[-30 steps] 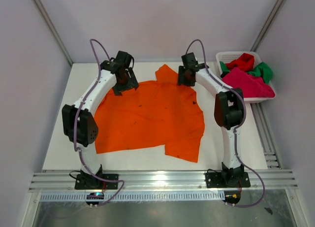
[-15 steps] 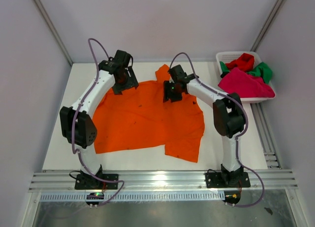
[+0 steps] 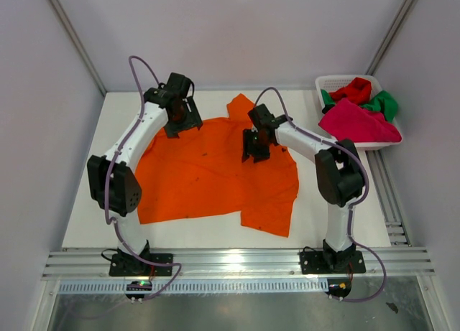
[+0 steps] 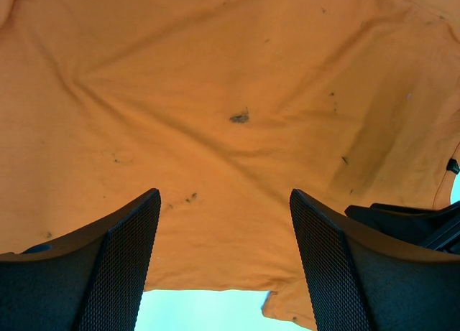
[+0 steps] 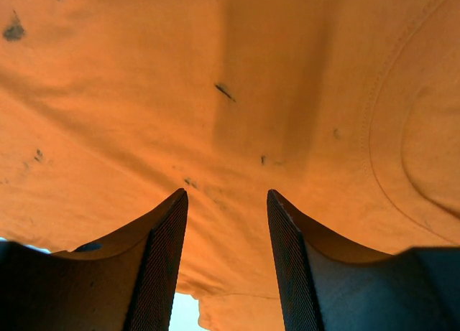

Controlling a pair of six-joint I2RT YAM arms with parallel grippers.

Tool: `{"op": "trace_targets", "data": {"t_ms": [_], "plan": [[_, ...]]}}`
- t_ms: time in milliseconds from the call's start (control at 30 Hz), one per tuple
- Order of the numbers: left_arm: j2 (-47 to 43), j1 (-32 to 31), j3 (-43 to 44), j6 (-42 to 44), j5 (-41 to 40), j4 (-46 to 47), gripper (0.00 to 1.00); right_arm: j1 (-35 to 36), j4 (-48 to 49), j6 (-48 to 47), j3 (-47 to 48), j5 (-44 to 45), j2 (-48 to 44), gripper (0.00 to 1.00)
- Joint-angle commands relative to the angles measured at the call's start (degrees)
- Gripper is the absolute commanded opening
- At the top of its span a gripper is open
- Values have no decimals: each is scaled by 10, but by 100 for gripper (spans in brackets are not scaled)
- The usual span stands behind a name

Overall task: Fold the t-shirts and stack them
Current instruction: Flatten out the tshirt

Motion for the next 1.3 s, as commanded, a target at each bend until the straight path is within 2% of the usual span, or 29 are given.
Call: {"op": "trace_targets", "data": {"t_ms": [0, 233, 567, 1033, 1267], "plan": [[-36, -2, 15, 10, 8, 13, 75, 1, -20, 29, -11, -5, -38, 53], [-46, -2, 11, 10, 8, 12, 75, 4, -16, 63, -58, -7, -50, 53], [-59, -2, 11, 10, 13, 11, 75, 5, -20, 85, -67, 3, -38, 53], [-80, -2, 12, 5, 25, 4, 75, 3, -14, 128, -125, 8, -38, 52], [-89, -1, 10, 8, 28, -7, 75, 4, 13, 161, -199, 1, -73, 52]]}}
